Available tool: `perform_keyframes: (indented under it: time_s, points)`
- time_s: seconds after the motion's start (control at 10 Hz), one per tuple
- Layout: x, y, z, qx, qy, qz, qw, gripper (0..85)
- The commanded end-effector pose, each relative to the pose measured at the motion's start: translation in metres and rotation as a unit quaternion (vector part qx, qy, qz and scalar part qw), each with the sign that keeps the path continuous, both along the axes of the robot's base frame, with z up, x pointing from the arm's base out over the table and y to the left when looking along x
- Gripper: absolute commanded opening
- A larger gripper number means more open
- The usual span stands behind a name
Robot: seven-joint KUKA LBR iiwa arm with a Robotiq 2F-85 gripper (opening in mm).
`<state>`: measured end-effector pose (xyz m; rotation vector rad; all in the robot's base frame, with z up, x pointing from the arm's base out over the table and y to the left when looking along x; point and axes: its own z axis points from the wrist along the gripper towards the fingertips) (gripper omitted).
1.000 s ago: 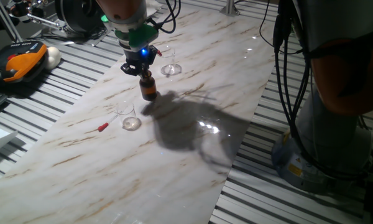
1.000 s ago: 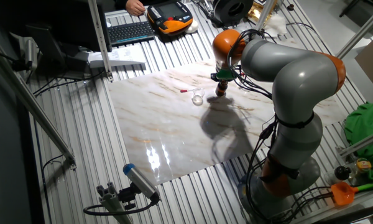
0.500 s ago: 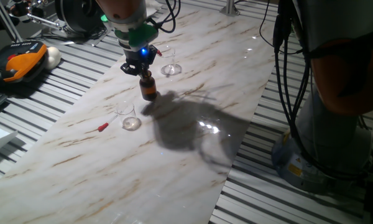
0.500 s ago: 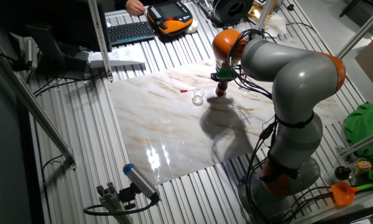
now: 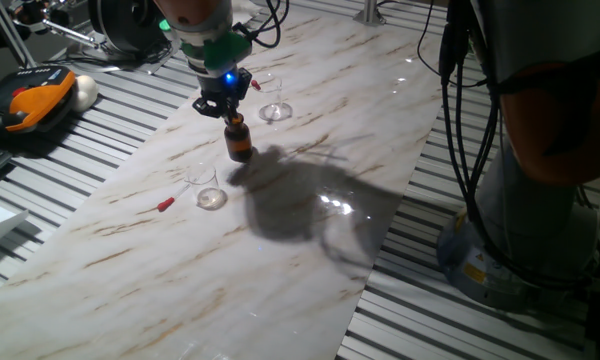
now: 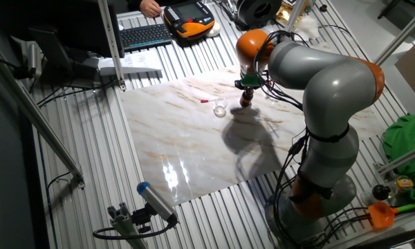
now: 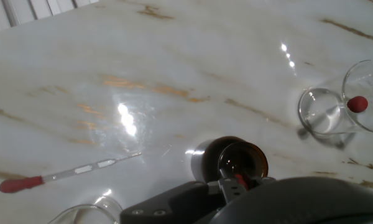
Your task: Transfer liquid using a dropper
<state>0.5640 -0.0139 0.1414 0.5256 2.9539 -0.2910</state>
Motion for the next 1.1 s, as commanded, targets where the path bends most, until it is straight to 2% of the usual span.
perform_keyframes:
  time_s: [0.0, 0.2, 0.4, 0.7, 1.0]
  points:
    - [0.0008, -0.001, 0.005, -0.001, 0.003, -0.001, 1.0, 17.0]
    - [0.0021, -0.002, 0.019, -0.002, 0.012, -0.003, 0.9999, 17.0]
    - [0.002, -0.004, 0.029, -0.001, 0.014, -0.007, 0.9999, 17.0]
    - [0.0042, -0.006, 0.042, 0.005, 0.019, -0.013, 0.9997, 17.0]
    - [0.0041, -0.005, 0.049, 0.005, 0.019, -0.022, 0.9996, 17.0]
